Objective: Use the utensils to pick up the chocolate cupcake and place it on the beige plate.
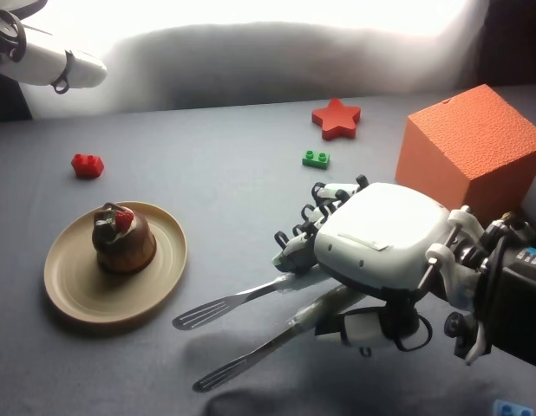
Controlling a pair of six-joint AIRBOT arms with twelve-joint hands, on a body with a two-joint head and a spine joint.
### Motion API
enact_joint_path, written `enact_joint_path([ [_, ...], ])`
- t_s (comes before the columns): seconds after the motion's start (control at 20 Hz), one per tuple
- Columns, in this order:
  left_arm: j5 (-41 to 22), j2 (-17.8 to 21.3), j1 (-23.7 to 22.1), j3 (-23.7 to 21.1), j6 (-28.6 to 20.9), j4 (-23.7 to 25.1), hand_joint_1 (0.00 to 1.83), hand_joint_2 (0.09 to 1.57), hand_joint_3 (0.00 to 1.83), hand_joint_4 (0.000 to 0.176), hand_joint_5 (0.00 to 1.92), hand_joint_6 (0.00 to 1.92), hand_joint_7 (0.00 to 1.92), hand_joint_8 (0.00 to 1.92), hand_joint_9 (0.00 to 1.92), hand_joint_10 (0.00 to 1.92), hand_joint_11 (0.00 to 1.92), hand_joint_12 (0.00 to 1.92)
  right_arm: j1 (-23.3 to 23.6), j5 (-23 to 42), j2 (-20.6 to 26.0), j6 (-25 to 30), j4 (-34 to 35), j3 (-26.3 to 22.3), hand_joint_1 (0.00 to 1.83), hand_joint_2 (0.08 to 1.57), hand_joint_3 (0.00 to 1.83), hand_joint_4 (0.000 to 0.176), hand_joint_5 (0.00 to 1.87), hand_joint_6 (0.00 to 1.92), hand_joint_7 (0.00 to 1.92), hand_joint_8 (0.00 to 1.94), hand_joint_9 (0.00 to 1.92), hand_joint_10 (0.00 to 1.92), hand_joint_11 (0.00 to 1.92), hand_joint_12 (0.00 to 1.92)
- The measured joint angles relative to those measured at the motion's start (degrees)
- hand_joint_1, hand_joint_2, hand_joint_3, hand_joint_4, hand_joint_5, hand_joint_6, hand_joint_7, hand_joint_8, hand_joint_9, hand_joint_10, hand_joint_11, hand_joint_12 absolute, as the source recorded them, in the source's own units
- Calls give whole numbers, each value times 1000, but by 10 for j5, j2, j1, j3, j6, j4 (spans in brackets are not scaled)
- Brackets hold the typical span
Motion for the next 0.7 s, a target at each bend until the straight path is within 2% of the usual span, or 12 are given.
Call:
enact_joint_path([
  [0.1, 1, 0, 0, 0, 0, 0, 59, 1156, 2, 0, 14, 0, 0, 0, 0, 0, 0, 0, -1, -4, 0, -4, -1, 1, 517, 1167, 0, 0, 624, 0, 673, 0, 492, 429, 144, 1312],
  [0.2, 0, 0, 0, 0, 0, 0, 59, 1152, 0, 0, 22, 4, 0, 0, 0, 0, 0, 0, -1, -7, -1, -14, -2, 2, 397, 1166, 0, 0, 467, 0, 496, 0, 411, 117, 13, 1228],
  [0.25, 0, 0, 0, 0, 0, 0, 60, 1153, 1, 0, 24, 4, 0, 0, 0, 0, 0, 0, -1, -7, -1, -16, -2, 2, 285, 1145, 0, 0, 306, 0, 305, 1, 278, 30, 2, 942],
  [0.3, 0, 0, 0, 0, 0, 0, 60, 1154, 1, 0, 23, 4, 0, 0, 0, 0, 0, 0, -1, -7, -1, -18, -2, 2, 245, 1128, 0, 21, 219, 2, 208, 4, 199, 10, 0, 739],
  [0.35, 0, 0, 0, 0, 0, 0, 66, 1153, 0, 0, 25, 4, 0, 0, 0, 0, 0, 0, -1, -7, 0, -20, -2, 2, 270, 1076, 0, 56, 176, 2, 151, 3, 142, 5, 0, 546],
  [0.4, 0, 0, 0, 0, 0, 0, 87, 1153, 0, 0, 21, 2, 0, 0, 0, 0, 0, 0, -1, -9, 2, -20, -3, 2, 219, 1051, 0, 89, 126, 1, 114, 2, 92, 2, 0, 403],
  [0.45, 0, 0, 0, 0, 0, 0, 99, 1149, 0, 0, 29, 4, 0, 0, 0, 0, 0, 0, -1, -11, 5, -21, -4, 2, 194, 1031, 0, 106, 104, 1, 102, 0, 81, 0, 0, 346],
  [0.55, 1, 0, 0, 0, 0, 0, 86, 1148, 0, 0, 26, 2, 0, 0, 0, 0, 0, 0, -7, -20, 23, -21, -5, -1, 168, 986, 0, 130, 62, 0, 24, 1, 16, 0, 0, 207],
  [0.6, 1, 0, 0, 0, 0, 0, 86, 1150, 0, 0, 27, 2, 1, 0, 0, 0, 0, 0, -7, -27, 35, -22, -4, -6, 169, 968, 0, 136, 66, 2, 21, 1, 15, 1, 0, 226],
  [0.7, 0, 0, 0, 0, 0, 0, 76, 1152, 1, 0, 29, 7, 5, 2, 0, 0, 0, 0, -7, -37, 66, -21, -8, -22, 166, 946, 0, 136, 17, 0, 0, 0, 0, 0, 0, 232],
])
